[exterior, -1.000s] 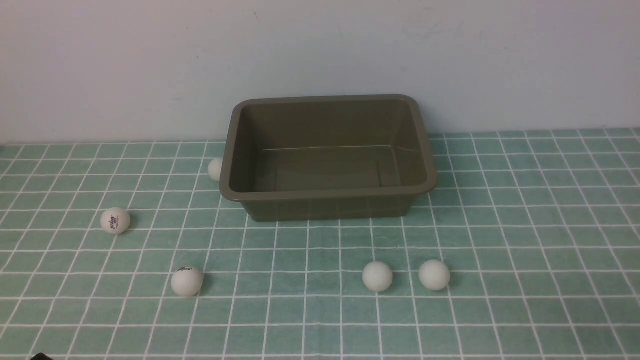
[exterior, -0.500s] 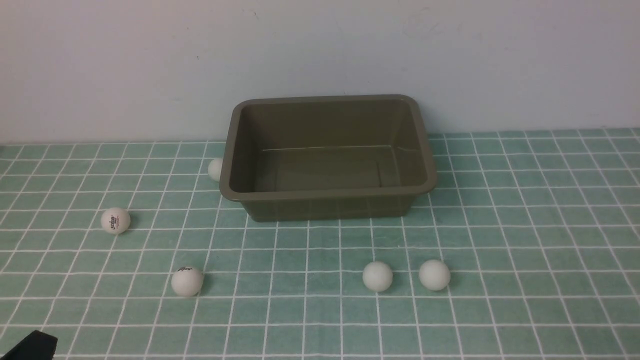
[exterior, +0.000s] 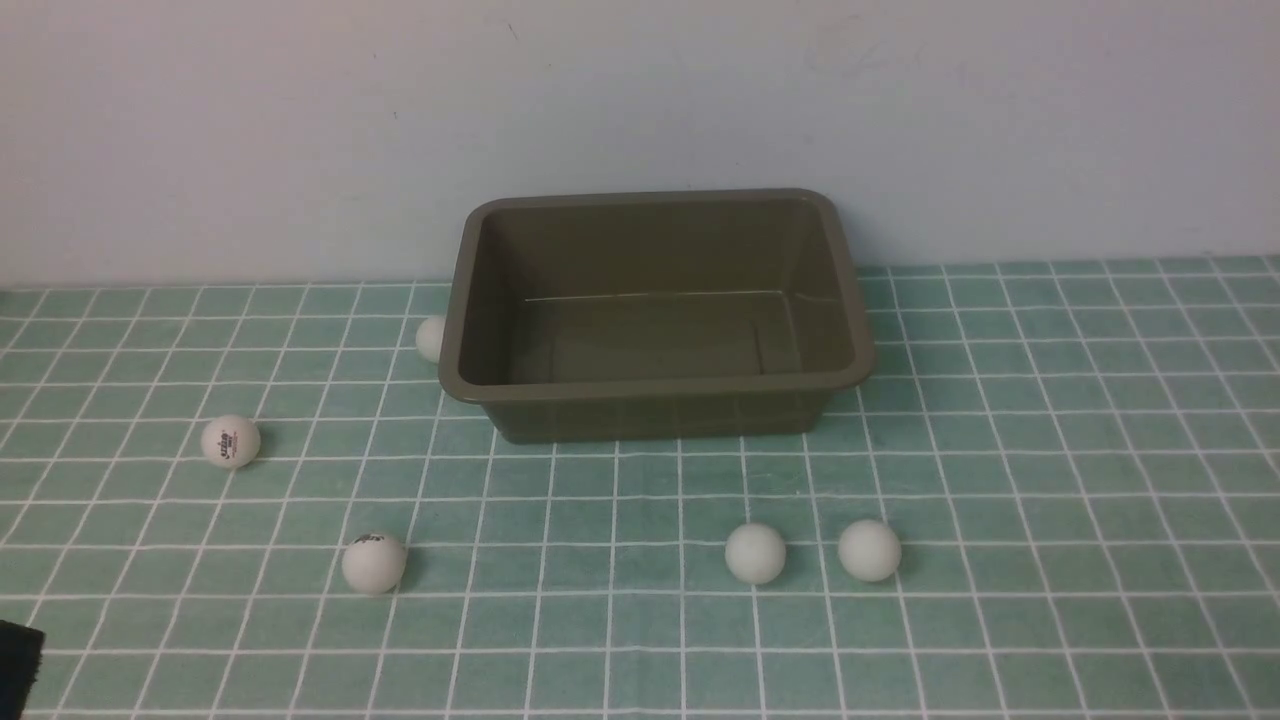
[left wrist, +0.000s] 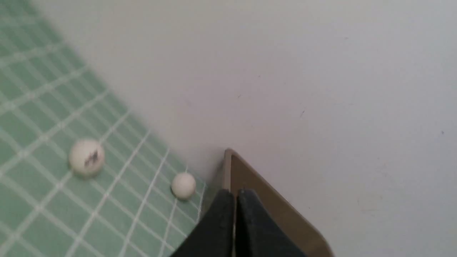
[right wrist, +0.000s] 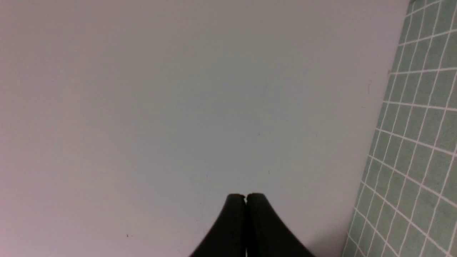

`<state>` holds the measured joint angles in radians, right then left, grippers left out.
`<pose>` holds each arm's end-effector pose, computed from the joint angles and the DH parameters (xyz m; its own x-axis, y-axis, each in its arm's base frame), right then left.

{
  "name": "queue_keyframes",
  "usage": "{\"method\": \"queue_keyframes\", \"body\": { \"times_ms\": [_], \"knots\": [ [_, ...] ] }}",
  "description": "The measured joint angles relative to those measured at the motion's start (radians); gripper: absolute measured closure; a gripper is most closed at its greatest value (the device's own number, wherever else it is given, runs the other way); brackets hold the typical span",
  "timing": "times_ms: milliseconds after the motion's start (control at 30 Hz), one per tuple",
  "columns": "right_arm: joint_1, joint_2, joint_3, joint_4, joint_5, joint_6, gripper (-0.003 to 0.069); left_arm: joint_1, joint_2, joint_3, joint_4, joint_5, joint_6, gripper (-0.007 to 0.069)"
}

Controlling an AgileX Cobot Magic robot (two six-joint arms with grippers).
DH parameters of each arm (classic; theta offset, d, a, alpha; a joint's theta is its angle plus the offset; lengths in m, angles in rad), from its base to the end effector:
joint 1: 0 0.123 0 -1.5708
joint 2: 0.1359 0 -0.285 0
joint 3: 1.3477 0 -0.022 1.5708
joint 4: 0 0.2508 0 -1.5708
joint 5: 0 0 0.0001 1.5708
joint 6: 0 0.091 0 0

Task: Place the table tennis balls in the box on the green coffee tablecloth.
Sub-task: 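Reach for and grasp a ping pong ball on the table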

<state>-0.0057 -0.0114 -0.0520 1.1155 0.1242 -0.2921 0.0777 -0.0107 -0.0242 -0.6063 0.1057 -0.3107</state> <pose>0.0519 0.0099 0.2264 -0.0117 0.7269 -0.6866 -0.1416 0.6786 0.7208 0.0545 -0.0013 0.2141 0.0353 -0.7904 -0.6116 0.0170 0.6123 -0.7904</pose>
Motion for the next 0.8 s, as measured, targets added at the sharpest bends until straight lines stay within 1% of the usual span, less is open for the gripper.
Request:
{"method": "queue_keyframes", "body": {
  "times_ms": [33,67,100,167,233,267,300,367,433,533,600,700,767,800],
  "knots": [
    [0.0,0.0,-0.044,-0.048,0.083,-0.064,0.0675,0.0,0.0,-0.023,0.024,0.002,0.038,0.0629],
    [0.0,0.005,-0.082,-0.08,0.137,-0.109,0.0675,0.0,0.0,-0.054,0.046,0.015,0.117,0.0629],
    [0.0,0.019,-0.131,-0.109,0.196,-0.16,0.0675,0.0,0.0,-0.105,0.07,0.054,0.221,0.0629],
    [0.0,0.058,-0.19,-0.14,0.278,-0.24,0.0675,0.0,0.012,-0.153,0.08,0.112,0.317,0.0629],
    [0.0,0.149,-0.259,-0.164,0.379,-0.358,0.0675,0.0,0.043,-0.209,0.087,0.195,0.412,0.0629],
    [0.0,0.186,-0.283,-0.176,0.417,-0.392,0.0675,0.0,0.069,-0.233,0.09,0.238,0.448,0.0629],
    [0.0,0.219,-0.306,-0.185,0.453,-0.414,0.0675,0.0,0.12,-0.263,0.094,0.339,0.515,0.0629],
    [0.0,0.315,-0.349,-0.222,0.519,-0.445,0.0673,0.0,0.201,-0.304,0.1,0.453,0.568,0.0629],
    [0.0,0.38,-0.381,-0.253,0.56,-0.449,0.0671,0.0,0.273,-0.335,0.107,0.529,0.599,0.0629],
    [0.0,0.537,-0.433,-0.324,0.604,-0.425,0.0672,0.0,0.418,-0.385,0.135,0.619,0.604,0.0629],
    [0.0,0.647,-0.465,-0.412,0.606,-0.35,0.067,0.0,0.488,-0.406,0.161,0.653,0.598,0.0629],
    [0.0,0.778,-0.5,-0.542,0.603,-0.232,0.067,0.0,0.602,-0.428,0.236,0.681,0.568,0.0629],
    [0.0,0.838,-0.52,-0.626,0.602,-0.154,0.067,0.0,0.665,-0.439,0.301,0.685,0.538,0.0629],
    [0.0,0.868,-0.53,-0.654,0.601,-0.128,0.067,0.0,0.705,-0.448,0.354,0.693,0.497,0.0629]
  ]
}}
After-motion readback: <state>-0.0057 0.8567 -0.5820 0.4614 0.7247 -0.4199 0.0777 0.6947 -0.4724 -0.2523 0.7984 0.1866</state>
